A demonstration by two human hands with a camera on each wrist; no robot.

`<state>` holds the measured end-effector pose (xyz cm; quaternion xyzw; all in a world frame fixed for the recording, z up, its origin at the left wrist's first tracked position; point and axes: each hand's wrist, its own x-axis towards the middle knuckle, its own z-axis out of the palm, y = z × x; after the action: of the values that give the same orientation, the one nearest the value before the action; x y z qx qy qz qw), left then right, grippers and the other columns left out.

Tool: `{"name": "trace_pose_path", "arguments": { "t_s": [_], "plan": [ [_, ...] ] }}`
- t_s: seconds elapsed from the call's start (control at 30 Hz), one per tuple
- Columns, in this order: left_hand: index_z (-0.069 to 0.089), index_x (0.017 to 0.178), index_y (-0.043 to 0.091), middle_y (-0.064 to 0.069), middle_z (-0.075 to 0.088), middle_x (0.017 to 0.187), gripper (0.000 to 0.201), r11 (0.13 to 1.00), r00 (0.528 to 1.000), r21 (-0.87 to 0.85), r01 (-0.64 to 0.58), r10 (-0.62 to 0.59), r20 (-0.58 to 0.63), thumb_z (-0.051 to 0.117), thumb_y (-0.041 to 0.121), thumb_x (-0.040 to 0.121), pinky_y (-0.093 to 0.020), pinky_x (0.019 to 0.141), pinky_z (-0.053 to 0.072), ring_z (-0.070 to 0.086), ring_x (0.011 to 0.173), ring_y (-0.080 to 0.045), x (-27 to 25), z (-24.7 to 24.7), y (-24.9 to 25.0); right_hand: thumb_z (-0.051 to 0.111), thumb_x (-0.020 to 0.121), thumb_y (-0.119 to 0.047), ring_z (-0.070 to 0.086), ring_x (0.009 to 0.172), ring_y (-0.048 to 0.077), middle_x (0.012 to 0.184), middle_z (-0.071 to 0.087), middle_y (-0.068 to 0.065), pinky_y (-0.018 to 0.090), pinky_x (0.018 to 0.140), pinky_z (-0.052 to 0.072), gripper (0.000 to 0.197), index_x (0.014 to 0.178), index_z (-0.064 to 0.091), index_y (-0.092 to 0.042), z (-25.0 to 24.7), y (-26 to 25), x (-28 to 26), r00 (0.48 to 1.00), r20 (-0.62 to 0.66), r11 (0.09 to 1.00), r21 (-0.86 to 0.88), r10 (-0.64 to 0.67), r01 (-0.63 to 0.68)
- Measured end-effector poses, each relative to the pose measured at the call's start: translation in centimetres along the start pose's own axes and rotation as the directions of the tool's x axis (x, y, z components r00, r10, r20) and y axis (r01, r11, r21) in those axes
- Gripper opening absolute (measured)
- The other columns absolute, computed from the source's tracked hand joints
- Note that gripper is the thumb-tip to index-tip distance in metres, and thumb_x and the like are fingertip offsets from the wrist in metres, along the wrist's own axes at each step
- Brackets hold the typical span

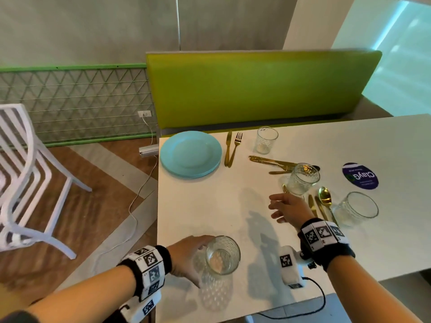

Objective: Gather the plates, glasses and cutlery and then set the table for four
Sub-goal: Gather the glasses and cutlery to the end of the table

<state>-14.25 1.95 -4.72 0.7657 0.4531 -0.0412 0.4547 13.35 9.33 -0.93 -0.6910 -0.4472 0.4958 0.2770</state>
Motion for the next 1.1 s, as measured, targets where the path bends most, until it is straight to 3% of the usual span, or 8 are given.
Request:
{"name": "trace_pose_path", "arguments": {
  "t_s": [0.1,0.23,0.43,0.53,0.7,0.77,0.93,1.1],
  "plan": [
    [0.024,0.143,0.018,0.019,0.031,0.127,0.11,0.997,0.987,-0.077,-0.025,0.013,-0.159,0.089,0.024,0.055,-0.007,0.104,0.018,0.029,0.12,0.004,0.3,1.9,0.8,0.053,0.092,-0.005,0.058,0.062,0.017,0.08,0.063,0.002,0.025,0.059,0.048,0.014,0.105,0.058,-0.01,-0.3,1.2,-1.1,1.0,-0.006,1.0,-0.002,0.006,-0.006],
    [0.032,0.137,0.024,0.014,0.042,0.126,0.109,0.968,0.95,-0.247,0.055,-0.127,-0.286,0.087,0.047,0.045,-0.01,0.096,0.027,0.039,0.119,-0.002,1.2,4.1,0.8,0.057,0.09,-0.006,0.059,0.065,0.018,0.082,0.064,0.003,0.026,0.06,0.049,0.018,0.107,0.059,-0.011,-0.7,2.5,-1.9,1.0,-0.016,1.0,-0.015,0.008,-0.008],
    [0.045,0.127,0.026,0.006,0.054,0.125,0.086,0.926,0.881,-0.371,0.069,-0.231,-0.413,0.086,0.03,0.051,-0.02,0.096,0.04,0.051,0.118,-0.014,1.8,3.4,-0.1,0.059,0.089,-0.008,0.062,0.069,0.021,0.085,0.068,0.004,0.03,0.063,0.05,0.017,0.104,0.06,-0.015,-1.6,4.1,-2.7,0.998,-0.064,0.999,-0.038,0.006,-0.008],
    [0.046,0.129,0.019,0.005,0.055,0.122,0.083,0.891,0.783,-0.448,0.07,-0.327,-0.529,0.086,0.018,0.056,-0.022,0.094,0.04,0.053,0.115,-0.017,2.4,0.1,-1.2,0.059,0.089,-0.005,0.061,0.067,0.02,0.084,0.066,0.005,0.029,0.063,0.051,0.017,0.103,0.058,-0.015,-2.0,4.5,-2.8,0.998,-0.068,0.999,-0.032,0.015,-0.017],
    [0.045,0.13,0.01,-0.011,0.055,0.13,0.08,0.809,0.581,-0.575,0.12,-0.527,-0.62,0.084,0.013,0.06,-0.026,0.089,0.042,0.054,0.115,-0.027,4.1,-4.8,-4.4,0.06,0.089,-0.006,0.061,0.068,0.022,0.087,0.068,0.008,0.03,0.063,0.051,0.016,0.103,0.06,-0.014,-2.0,5.0,-2.5,0.997,-0.063,0.998,-0.034,0.048,-0.05],
    [0.044,0.131,0.008,-0.012,0.053,0.132,0.079,0.791,0.533,-0.597,0.133,-0.565,-0.63,0.083,0.013,0.062,-0.029,0.095,0.044,0.053,0.117,-0.028,4.6,-5.6,-5.2,0.06,0.089,-0.007,0.062,0.068,0.022,0.087,0.068,0.007,0.03,0.062,0.05,0.015,0.102,0.061,-0.014,-1.8,5.0,-2.1,0.996,-0.07,0.997,-0.049,0.051,-0.054],
    [0.044,0.131,0.006,-0.013,0.053,0.133,0.079,0.762,0.477,-0.632,0.141,-0.612,-0.631,0.084,0.013,0.063,-0.033,0.101,0.039,0.051,0.122,-0.029,6.1,-6.2,-6.1,0.059,0.089,-0.006,0.061,0.068,0.021,0.084,0.067,0.005,0.029,0.062,0.05,0.015,0.101,0.059,-0.016,-1.3,4.4,-0.9,0.997,-0.057,0.997,-0.054,0.059,-0.062],
    [0.045,0.127,0.006,-0.012,0.057,0.128,0.077,0.729,0.473,-0.67,0.137,-0.643,-0.603,0.084,0.014,0.061,-0.032,0.097,0.04,0.053,0.119,-0.029,7.1,-6.6,-6.8,0.058,0.09,-0.005,0.06,0.066,0.02,0.084,0.066,0.005,0.028,0.06,0.049,0.017,0.104,0.059,-0.013,-0.7,3.6,0.5,0.997,-0.032,0.997,-0.029,0.076,-0.077]
  ]
}}
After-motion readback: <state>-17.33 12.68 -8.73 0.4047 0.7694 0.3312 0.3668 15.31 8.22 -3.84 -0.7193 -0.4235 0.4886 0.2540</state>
